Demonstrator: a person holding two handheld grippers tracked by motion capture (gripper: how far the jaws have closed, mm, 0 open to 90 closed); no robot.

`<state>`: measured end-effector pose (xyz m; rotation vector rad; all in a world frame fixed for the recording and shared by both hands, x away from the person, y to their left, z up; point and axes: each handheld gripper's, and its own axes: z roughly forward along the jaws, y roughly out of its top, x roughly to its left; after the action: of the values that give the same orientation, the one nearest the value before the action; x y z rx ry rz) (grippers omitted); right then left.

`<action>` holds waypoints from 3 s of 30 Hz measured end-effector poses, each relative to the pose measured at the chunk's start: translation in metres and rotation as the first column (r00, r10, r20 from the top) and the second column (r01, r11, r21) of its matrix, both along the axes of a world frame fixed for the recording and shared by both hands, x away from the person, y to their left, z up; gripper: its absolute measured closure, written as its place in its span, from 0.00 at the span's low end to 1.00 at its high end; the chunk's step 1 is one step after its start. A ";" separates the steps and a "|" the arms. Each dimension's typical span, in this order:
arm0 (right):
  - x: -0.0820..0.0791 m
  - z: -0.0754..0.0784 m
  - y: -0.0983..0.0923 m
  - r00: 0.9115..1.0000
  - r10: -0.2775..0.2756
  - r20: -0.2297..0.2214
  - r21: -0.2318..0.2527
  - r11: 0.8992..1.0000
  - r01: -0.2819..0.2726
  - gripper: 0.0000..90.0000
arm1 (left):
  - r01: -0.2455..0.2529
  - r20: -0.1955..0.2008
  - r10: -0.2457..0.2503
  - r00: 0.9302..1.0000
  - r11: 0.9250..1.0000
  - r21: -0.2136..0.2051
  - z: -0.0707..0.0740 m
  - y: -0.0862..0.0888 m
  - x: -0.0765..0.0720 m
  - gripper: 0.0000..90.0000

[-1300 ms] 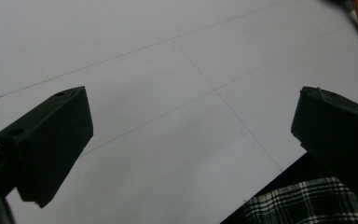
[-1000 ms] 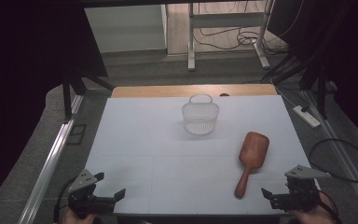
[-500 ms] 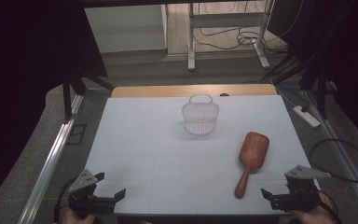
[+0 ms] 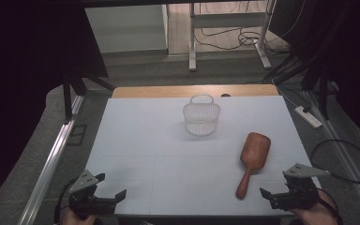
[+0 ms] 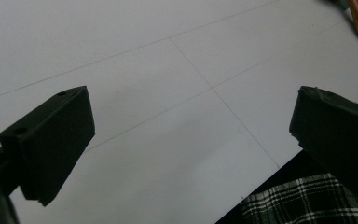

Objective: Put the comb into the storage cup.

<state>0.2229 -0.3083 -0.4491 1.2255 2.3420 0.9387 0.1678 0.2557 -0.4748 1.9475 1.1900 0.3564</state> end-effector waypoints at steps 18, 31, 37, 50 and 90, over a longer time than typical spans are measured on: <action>0.016 -0.002 0.010 0.999 0.032 -0.008 -0.017 0.999 -0.032 0.00 | 0.003 0.003 -0.003 1.000 1.000 0.004 0.000 0.000 0.000 0.01; 0.031 -0.001 0.019 0.998 0.057 -0.019 -0.030 0.998 -0.057 0.00 | 0.002 0.003 -0.002 1.000 1.000 0.004 0.000 0.000 0.000 0.01; 0.037 -0.004 0.024 0.997 0.063 -0.035 -0.039 0.997 -0.064 0.00 | 0.002 0.003 -0.002 1.000 1.000 0.004 0.000 0.000 0.000 0.01; 0.051 -0.007 0.038 0.995 0.074 -0.060 -0.040 0.996 -0.076 0.00 | 0.003 0.004 -0.003 1.000 1.000 0.001 0.000 0.000 0.000 0.02; 0.090 -0.007 0.077 0.981 0.153 -0.120 -0.098 0.981 -0.165 0.56 | 0.002 0.004 -0.002 1.000 1.000 0.000 0.000 0.000 -0.001 0.02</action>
<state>0.3131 -0.2312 -0.4563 1.0881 2.5750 0.7983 0.1671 0.2560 -0.4749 1.9471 1.1847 0.3593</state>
